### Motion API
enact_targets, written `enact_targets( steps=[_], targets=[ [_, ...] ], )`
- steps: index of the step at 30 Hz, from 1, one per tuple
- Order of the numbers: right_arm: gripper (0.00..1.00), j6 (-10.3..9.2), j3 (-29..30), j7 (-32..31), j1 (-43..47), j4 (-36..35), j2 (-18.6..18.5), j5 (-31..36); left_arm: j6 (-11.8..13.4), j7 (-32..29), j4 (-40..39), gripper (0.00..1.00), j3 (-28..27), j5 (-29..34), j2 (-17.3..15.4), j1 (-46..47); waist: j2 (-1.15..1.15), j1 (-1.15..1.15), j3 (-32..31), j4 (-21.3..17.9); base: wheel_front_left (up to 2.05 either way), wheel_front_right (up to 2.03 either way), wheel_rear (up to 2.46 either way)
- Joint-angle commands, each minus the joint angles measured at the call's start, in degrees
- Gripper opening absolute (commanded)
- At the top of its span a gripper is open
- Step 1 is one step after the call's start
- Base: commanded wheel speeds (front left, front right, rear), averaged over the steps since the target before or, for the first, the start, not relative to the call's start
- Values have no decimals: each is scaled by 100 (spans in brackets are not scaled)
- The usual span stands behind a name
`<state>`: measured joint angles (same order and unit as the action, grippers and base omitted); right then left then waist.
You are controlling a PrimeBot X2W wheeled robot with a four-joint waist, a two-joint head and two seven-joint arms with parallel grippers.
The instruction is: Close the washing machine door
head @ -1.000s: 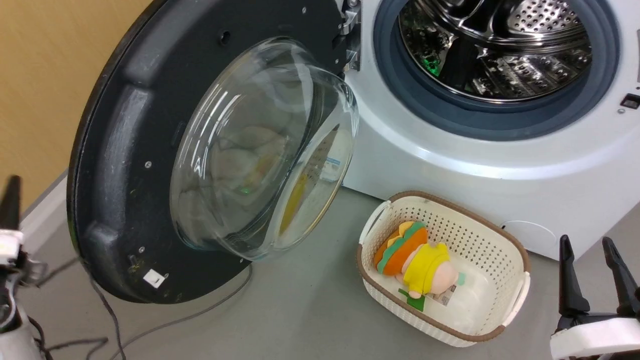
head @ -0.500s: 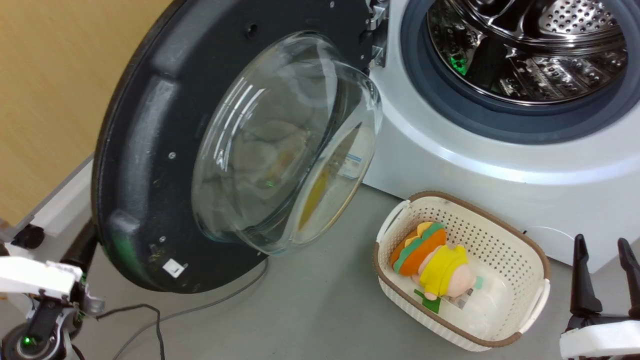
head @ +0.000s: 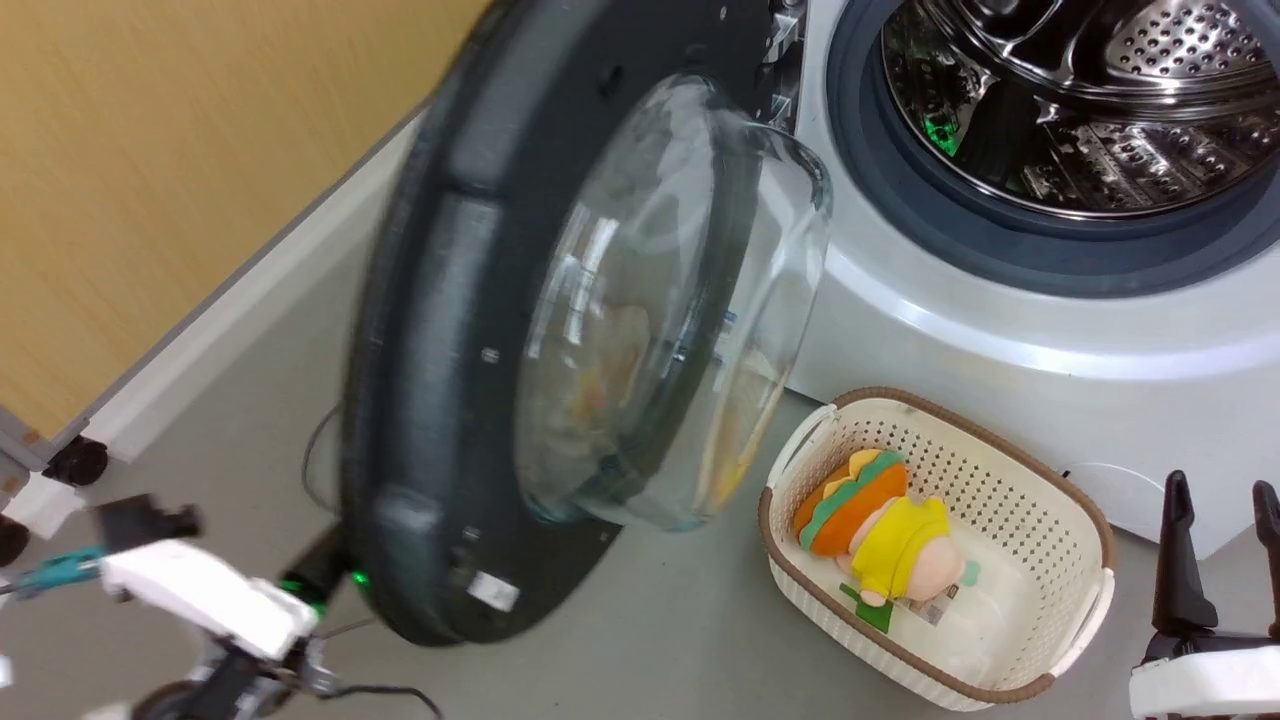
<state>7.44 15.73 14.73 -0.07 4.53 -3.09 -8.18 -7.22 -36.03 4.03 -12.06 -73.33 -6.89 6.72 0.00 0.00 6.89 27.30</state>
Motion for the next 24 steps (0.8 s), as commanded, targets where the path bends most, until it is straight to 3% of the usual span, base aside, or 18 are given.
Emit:
enact_targets(
  steps=[1,10,24],
  targets=[
    [100,5,2,27,-97,-1,22,-36,-26,-58,-90,0,201,-1,43,-106,0,0,-11,-26,0,0,0],
    [100,5,-72,27,-144,35,22,-92,-26,-16,-422,0,1527,1,77,-353,0,0,-49,-379,0,0,0],
    [100,5,-170,27,-234,35,22,-69,-26,965,-329,0,3026,-340,135,285,0,0,18,-1456,0,0,0]
  ],
)
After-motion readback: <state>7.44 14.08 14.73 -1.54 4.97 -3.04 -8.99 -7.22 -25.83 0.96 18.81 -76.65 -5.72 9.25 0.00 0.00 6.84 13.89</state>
